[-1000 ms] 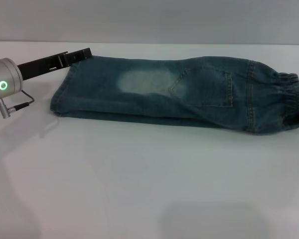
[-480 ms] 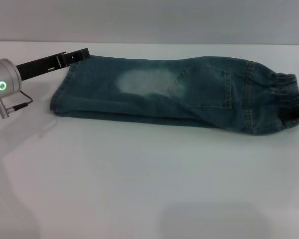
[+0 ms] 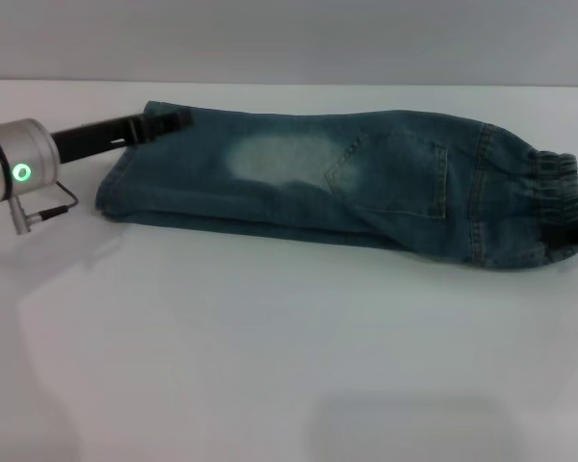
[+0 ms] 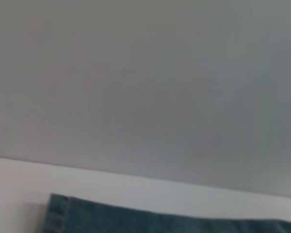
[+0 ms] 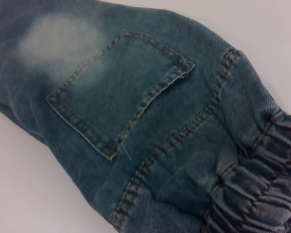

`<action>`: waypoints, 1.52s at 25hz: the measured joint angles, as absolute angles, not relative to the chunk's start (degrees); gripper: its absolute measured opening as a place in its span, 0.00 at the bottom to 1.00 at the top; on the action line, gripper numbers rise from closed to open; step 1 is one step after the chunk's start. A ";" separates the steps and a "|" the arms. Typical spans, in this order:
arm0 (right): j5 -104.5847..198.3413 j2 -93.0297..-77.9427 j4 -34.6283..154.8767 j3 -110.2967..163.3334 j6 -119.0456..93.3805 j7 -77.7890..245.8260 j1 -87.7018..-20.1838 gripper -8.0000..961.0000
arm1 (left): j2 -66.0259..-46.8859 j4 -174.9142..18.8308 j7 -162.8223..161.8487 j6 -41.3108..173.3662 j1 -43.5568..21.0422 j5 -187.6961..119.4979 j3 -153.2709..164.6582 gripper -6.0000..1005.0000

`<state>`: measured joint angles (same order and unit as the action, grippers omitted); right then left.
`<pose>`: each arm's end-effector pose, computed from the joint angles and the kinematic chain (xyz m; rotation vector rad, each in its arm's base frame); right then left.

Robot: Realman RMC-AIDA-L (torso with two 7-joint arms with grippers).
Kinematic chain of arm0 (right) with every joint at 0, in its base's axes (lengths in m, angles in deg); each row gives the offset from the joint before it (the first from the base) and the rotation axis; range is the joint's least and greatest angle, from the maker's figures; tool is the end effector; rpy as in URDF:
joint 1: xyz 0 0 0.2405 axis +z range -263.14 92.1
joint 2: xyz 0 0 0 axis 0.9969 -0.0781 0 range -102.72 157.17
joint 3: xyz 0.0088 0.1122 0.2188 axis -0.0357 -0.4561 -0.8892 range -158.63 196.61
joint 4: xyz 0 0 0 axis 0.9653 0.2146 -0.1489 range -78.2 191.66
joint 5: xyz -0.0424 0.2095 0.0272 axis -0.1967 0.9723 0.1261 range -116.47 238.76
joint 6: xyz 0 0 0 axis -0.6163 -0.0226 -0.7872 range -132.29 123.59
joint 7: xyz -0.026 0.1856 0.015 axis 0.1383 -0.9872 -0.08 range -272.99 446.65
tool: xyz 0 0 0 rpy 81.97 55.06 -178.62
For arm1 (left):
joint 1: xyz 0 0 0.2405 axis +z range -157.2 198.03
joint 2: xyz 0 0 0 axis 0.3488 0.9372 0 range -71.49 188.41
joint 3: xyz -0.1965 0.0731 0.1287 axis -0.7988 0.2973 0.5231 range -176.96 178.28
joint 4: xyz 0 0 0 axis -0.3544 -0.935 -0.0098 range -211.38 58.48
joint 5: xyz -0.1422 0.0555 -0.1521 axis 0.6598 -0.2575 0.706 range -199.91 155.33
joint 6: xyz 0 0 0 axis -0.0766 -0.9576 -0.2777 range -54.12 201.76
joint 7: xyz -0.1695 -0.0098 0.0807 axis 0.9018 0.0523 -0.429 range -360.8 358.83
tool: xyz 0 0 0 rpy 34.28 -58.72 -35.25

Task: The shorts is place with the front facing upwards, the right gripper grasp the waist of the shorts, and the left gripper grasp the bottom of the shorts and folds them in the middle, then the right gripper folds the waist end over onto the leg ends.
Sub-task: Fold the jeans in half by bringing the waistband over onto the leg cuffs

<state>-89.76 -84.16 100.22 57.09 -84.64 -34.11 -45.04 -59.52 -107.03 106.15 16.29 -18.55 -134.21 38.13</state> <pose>0.3092 0.3998 0.0316 -2.4149 1.2516 -0.1377 -0.2603 0.4467 -0.0188 -2.1281 -1.2678 -0.6815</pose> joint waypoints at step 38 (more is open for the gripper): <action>-68.59 -84.12 129.15 42.40 -121.18 -36.60 -53.31 0.05 | -60.63 -109.06 76.93 37.45 -19.67 -76.60 109.66 0.70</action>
